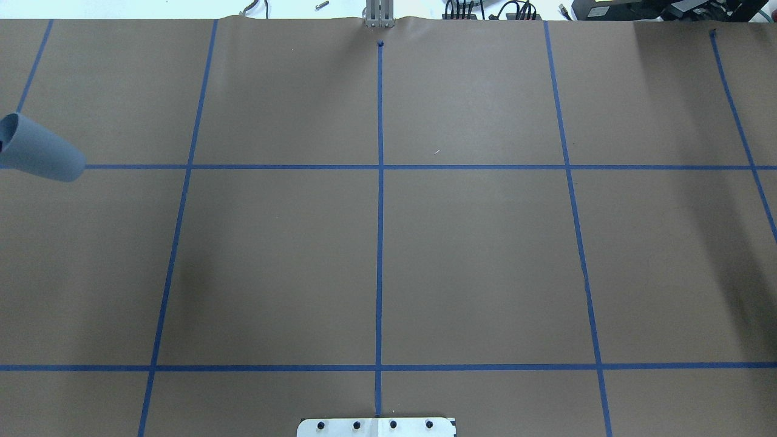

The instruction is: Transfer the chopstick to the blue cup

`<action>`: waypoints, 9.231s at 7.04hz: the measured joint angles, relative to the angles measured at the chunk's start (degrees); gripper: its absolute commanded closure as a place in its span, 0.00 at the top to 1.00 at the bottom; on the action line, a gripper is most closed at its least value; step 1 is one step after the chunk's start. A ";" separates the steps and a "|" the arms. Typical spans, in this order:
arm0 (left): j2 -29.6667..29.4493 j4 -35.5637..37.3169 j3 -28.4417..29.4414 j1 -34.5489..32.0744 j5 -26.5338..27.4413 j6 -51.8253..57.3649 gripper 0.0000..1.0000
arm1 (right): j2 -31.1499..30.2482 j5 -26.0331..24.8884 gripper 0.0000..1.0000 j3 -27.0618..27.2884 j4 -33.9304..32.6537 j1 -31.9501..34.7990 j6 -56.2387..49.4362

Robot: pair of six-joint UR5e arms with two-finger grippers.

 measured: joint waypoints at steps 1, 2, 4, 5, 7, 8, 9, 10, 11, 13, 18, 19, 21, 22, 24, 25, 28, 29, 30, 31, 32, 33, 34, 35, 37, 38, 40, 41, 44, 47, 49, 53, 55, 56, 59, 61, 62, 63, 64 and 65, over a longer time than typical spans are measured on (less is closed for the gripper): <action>-5.78 3.13 -1.43 5.83 5.56 -6.81 0.00 | 0.13 -0.07 1.00 -0.02 -0.01 -0.06 0.00; -13.49 10.64 -1.89 11.18 11.63 -10.56 0.00 | 0.18 -0.09 1.00 -0.02 0.01 -0.08 0.00; -29.39 29.20 -0.68 21.58 26.08 -12.32 0.00 | 0.35 -0.17 1.00 -0.08 0.01 -0.19 0.00; -34.71 32.43 2.59 24.77 30.18 -12.36 0.00 | 0.49 -0.19 1.00 -0.10 -0.01 -0.25 0.00; -43.52 33.89 12.69 27.49 34.34 -11.00 0.00 | 0.62 -0.16 1.00 -0.10 0.02 -0.31 0.00; -44.89 34.00 15.07 28.90 36.28 -9.45 0.00 | 0.64 -0.14 1.00 -0.02 0.03 -0.31 0.00; -45.37 34.02 16.36 30.63 37.35 -8.66 0.00 | 0.65 -0.10 1.00 0.10 0.03 -0.32 0.02; -45.49 34.01 17.10 32.16 37.76 -8.37 0.00 | 0.65 -0.08 1.00 0.21 0.03 -0.32 0.06; -45.49 33.99 17.85 33.58 37.90 -8.23 0.00 | 0.65 -0.07 1.00 0.25 0.03 -0.32 0.08; -45.50 32.28 19.37 35.13 37.96 -8.12 0.00 | 0.65 -0.01 1.00 0.28 0.03 -0.41 0.15; -45.63 28.83 20.19 35.83 37.95 -8.06 0.98 | 0.65 -0.06 1.00 0.18 0.03 -0.61 0.31; -45.66 28.92 19.49 35.74 38.01 -8.05 0.98 | 0.65 -0.06 1.00 0.18 0.03 -0.67 0.34; -45.59 29.38 17.48 35.33 37.99 -8.05 0.98 | 0.65 -0.09 1.00 0.10 0.03 -0.74 0.35; -45.21 29.53 16.15 35.01 37.95 -8.07 0.98 | 0.65 -0.18 1.00 0.04 0.03 -0.75 0.35; -42.71 29.55 12.28 34.48 37.81 -8.50 0.98 | 0.78 -4.11 1.00 0.72 0.07 -0.60 1.55; -41.42 29.54 10.91 34.08 37.67 -8.73 0.98 | 0.50 -7.14 1.00 1.32 -0.07 0.38 1.61; -38.75 29.00 9.91 32.24 37.47 -8.84 0.98 | -5.71 -8.69 1.00 2.25 -0.52 7.06 -2.82; -38.37 28.91 9.91 31.99 37.52 -8.77 0.98 | -8.65 -8.78 1.00 3.23 -0.33 7.83 -0.72; -38.08 28.88 9.92 31.91 37.57 -8.57 0.98 | -10.95 -8.83 1.00 4.76 0.05 8.09 5.79; -37.83 28.85 9.91 31.90 37.62 -8.33 0.98 | -13.35 -8.86 1.00 6.51 1.22 8.16 12.00; -37.69 28.83 9.90 31.91 37.67 -8.26 0.98 | -16.11 -8.91 1.00 7.60 4.07 8.18 16.70; -37.51 28.83 9.88 31.89 37.69 -8.23 0.98 | -18.51 -9.08 1.00 8.06 8.92 8.20 22.74; -37.34 28.82 9.89 31.87 37.70 -8.25 0.98 | -20.00 -9.54 0.98 8.14 13.34 8.20 28.20; -37.25 28.83 9.88 31.87 37.70 -8.30 0.98 | -21.03 -10.48 0.98 8.14 15.40 8.20 30.71; -37.17 28.82 9.90 31.91 37.70 -8.52 0.98 | -22.23 -13.42 0.98 8.24 16.64 8.02 32.43; -37.15 28.82 9.93 31.94 37.72 -8.61 0.98 | -22.20 -14.41 0.98 8.40 16.71 7.51 32.63; -37.14 28.83 9.99 32.01 37.78 -8.69 0.98 | -21.92 -15.10 0.98 9.54 16.73 5.12 35.30; -37.14 28.82 10.03 32.01 37.79 -8.68 0.98 | -21.87 -15.93 0.98 10.57 16.73 2.85 38.41; -36.84 28.82 10.05 32.03 37.79 -8.67 0.98 | -22.20 -17.68 0.89 11.13 16.62 0.32 41.05; -36.80 28.82 9.98 32.04 37.79 -8.68 0.98 | -22.88 -18.50 0.51 10.65 16.37 -0.98 40.92; -36.79 28.82 9.97 32.04 37.79 -8.70 0.98 | -23.00 -19.49 0.25 10.55 16.30 -1.08 40.77; -36.77 28.82 9.97 32.04 37.79 -8.75 0.98 | -22.83 -19.66 0.00 10.53 16.29 -1.10 40.88; -36.72 28.82 10.02 32.10 37.79 -8.75 0.98 | -22.71 -19.65 0.00 10.94 16.29 -0.64 40.91; -36.72 28.82 10.05 32.14 37.79 -8.77 0.98 | -22.66 -19.48 0.00 11.31 16.27 0.31 40.77; -36.78 28.82 10.20 32.28 37.79 -8.83 0.98 | -25.20 -17.51 0.00 16.05 14.70 2.67 40.50; -36.79 28.77 10.41 32.30 37.79 -8.90 0.98 | -26.06 -14.98 0.00 21.28 7.85 5.64 37.56; -36.82 28.75 10.51 32.33 37.79 -8.92 0.98 | -25.52 -14.59 0.00 22.61 4.15 8.23 34.24; -36.85 28.74 10.55 32.39 37.79 -8.92 0.98 | -24.92 -14.48 0.00 24.10 0.59 10.17 31.71; -36.86 28.74 10.60 32.43 37.79 -8.95 0.98 | -24.65 -14.47 0.00 26.05 -2.88 11.83 29.59; -36.88 28.72 10.64 32.49 37.79 -8.98 0.98 | -24.56 -14.47 0.00 28.35 -6.49 13.62 27.38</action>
